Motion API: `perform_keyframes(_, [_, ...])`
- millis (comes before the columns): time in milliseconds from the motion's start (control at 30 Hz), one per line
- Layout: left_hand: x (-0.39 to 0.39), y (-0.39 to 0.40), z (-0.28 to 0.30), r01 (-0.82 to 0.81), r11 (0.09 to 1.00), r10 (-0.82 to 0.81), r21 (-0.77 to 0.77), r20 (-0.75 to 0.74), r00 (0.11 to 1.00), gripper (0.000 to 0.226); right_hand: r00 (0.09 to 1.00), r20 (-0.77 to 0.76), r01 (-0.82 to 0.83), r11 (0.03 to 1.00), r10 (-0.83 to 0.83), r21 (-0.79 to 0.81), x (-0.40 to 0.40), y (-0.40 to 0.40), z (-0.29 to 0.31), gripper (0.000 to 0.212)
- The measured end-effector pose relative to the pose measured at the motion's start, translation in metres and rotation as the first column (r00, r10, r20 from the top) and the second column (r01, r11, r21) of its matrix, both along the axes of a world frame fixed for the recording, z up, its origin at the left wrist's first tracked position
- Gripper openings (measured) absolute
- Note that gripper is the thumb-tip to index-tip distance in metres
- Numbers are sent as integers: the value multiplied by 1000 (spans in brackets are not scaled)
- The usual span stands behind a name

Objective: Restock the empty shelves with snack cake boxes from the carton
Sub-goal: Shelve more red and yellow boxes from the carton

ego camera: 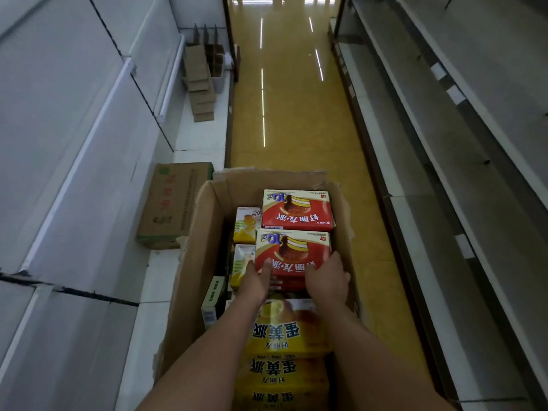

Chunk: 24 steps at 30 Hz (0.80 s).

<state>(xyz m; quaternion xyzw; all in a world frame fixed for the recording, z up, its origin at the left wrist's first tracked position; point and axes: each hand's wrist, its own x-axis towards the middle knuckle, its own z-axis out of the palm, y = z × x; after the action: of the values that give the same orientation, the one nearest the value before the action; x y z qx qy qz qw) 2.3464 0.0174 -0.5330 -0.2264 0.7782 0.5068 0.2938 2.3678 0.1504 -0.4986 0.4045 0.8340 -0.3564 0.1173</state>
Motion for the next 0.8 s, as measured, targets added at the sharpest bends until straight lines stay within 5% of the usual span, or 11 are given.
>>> perform_keyframes(200, [-11, 3, 1, -244, 944, 208, 224, 173, 963, 46, 987, 155, -47, 999, 43, 25, -9, 0, -7, 53])
perform_keyframes(533, [-13, -1, -15, -412, 864, 324, 290, 307, 895, 56, 978, 172, 152, 969, -119, -194, -22, 11, -28, 65])
perform_keyframes(667, [-9, -11, -14, -478, 795, 368, 375, 329, 870, 50, 970, 192, 218, 876, -147, -430, -17, 16, -42, 62])
perform_keyframes(800, [-9, -19, -2, -518, 749, 441, 414, 274, 855, 56, 990, 117, 122, 880, -76, -459, -3, 17, -37, 59])
